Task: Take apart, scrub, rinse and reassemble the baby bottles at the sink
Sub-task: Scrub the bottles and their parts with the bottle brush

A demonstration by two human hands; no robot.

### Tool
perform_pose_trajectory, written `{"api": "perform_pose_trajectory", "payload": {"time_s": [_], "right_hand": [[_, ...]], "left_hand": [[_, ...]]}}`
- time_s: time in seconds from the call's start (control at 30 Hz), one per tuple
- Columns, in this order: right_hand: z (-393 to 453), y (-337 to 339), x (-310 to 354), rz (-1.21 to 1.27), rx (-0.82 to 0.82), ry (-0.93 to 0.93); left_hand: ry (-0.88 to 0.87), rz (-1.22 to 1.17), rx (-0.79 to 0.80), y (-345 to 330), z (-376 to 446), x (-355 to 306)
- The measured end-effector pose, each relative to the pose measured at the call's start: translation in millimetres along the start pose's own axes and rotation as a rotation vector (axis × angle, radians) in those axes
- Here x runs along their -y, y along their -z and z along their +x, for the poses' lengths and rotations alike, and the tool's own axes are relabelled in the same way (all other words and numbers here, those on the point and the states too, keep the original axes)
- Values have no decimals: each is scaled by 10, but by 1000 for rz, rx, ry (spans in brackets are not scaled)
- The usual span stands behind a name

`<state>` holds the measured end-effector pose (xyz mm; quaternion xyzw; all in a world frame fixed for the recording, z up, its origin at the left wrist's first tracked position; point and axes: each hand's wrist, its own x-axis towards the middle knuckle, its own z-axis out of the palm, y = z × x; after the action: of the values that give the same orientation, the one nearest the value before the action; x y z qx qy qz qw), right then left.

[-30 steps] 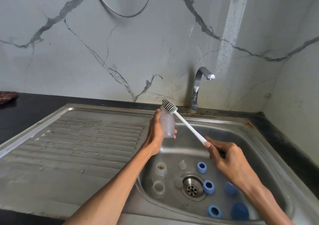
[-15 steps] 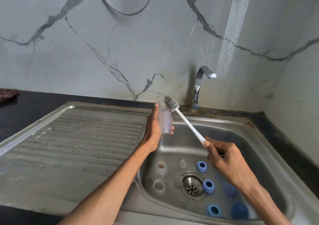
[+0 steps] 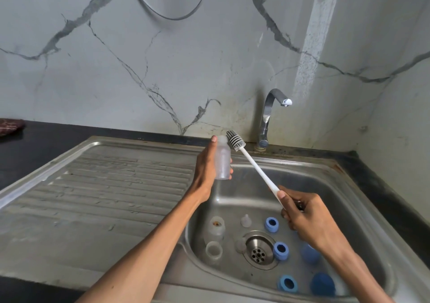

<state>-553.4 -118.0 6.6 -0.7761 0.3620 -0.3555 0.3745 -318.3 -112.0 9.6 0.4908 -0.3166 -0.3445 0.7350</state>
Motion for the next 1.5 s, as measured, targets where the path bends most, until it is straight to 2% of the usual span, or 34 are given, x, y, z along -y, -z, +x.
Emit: {"api": "perform_pose_trajectory", "payload": {"time_s": [0.47,0.63,0.83,0.93,1.07,1.2,1.33,1.4,1.5], "right_hand": [[16,56,-1,-5,21,-60],[-12,-19,-35,-68,67,-43],[-16,24,-107,-217,115,-69],[-15,67,-120,-306,175,-78],[-40,42,-60,-401,230,-85],[-12,41,-114,-530,209,-97],[11,236,-144,-643,106,-132],[2,214,-121,-670,117,-126],[-13,134,-104,-705,154,-133]], "left_hand": [[25,39,33,-81,10,62],[-7,-104,-80,89,133,28],[103,-428,-162,267,296,65],[126,-479,-190,358,338,63],[74,-331,-114,320,341,111],[-50,108,57,172,219,210],[-103,161,61,235,222,139],[-105,192,108,218,193,169],[-93,446,244,77,128,300]]}}
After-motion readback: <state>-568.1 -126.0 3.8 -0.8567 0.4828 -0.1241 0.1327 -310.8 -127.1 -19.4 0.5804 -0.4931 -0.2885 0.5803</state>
